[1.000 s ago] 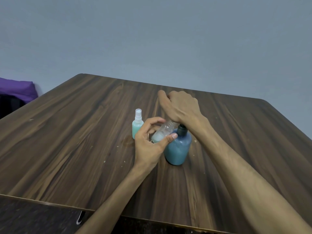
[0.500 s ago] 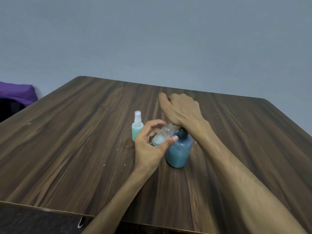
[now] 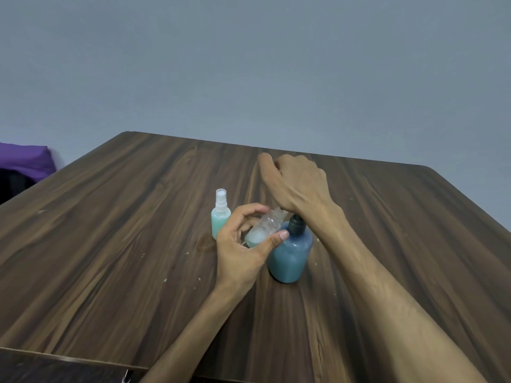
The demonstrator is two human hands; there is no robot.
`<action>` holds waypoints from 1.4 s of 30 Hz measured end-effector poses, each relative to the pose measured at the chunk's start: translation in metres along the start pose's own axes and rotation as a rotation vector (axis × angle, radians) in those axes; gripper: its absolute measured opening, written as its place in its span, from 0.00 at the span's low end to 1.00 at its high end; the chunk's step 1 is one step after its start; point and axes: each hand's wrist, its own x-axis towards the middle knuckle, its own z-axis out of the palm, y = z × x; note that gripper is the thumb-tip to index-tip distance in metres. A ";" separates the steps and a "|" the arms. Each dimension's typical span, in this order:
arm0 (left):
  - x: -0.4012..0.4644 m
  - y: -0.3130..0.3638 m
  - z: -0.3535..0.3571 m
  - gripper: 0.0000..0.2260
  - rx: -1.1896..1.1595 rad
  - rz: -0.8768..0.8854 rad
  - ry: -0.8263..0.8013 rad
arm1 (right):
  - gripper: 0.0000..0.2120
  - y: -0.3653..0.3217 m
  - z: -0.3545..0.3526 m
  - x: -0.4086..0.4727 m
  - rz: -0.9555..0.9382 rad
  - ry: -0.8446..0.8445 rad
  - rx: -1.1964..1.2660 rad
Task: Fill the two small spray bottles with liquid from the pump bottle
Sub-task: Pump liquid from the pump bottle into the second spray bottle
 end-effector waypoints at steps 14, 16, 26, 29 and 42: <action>0.000 0.001 0.000 0.21 -0.022 -0.012 0.012 | 0.27 -0.001 0.006 0.002 -0.005 -0.119 -0.073; 0.000 0.001 0.000 0.21 -0.017 -0.006 0.004 | 0.27 -0.002 0.001 0.003 -0.004 -0.092 -0.040; -0.002 0.001 0.001 0.21 -0.023 -0.005 0.002 | 0.28 0.002 0.001 0.001 -0.019 -0.009 0.005; -0.001 0.001 0.002 0.22 -0.017 -0.010 0.007 | 0.28 0.001 0.004 0.000 -0.019 -0.051 -0.023; -0.001 0.000 0.000 0.21 -0.034 -0.003 0.007 | 0.27 0.002 0.002 0.001 -0.030 -0.022 -0.012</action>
